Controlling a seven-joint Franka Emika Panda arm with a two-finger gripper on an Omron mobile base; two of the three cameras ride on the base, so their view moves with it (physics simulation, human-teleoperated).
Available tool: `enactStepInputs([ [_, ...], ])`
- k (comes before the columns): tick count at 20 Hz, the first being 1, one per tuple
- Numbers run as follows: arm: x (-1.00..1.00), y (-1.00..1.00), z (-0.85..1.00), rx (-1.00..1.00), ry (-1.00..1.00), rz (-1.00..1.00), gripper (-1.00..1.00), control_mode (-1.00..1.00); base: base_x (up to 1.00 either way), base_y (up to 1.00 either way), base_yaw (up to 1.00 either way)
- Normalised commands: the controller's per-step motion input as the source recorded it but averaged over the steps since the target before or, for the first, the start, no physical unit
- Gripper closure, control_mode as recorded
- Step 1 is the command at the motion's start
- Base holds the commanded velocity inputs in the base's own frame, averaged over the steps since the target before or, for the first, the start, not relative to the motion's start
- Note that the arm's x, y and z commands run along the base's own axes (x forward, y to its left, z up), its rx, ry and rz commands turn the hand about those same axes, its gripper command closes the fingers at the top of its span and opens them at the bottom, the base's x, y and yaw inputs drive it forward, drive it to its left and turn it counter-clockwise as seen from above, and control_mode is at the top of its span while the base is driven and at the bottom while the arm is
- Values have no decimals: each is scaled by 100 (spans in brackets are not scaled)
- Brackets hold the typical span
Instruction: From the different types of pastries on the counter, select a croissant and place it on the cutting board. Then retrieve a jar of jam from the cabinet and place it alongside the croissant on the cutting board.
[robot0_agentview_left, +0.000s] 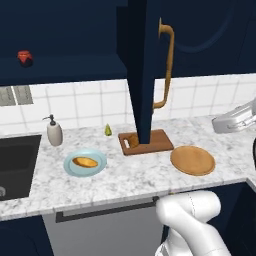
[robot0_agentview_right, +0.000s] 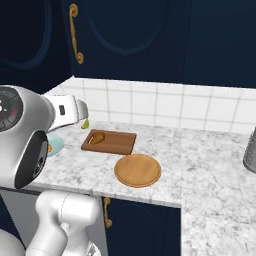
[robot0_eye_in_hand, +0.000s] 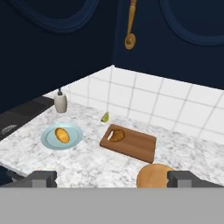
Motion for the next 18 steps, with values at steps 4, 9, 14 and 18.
enactStepInputs([
  [4,0,0,0,0,0,0,-100,100,-100,0,-3],
  [9,0,0,0,0,0,0,-100,100,-56,23,-1],
  [14,0,0,0,0,0,0,-100,100,0,89,0],
  [18,0,0,0,0,0,0,-100,100,0,100,0],
])
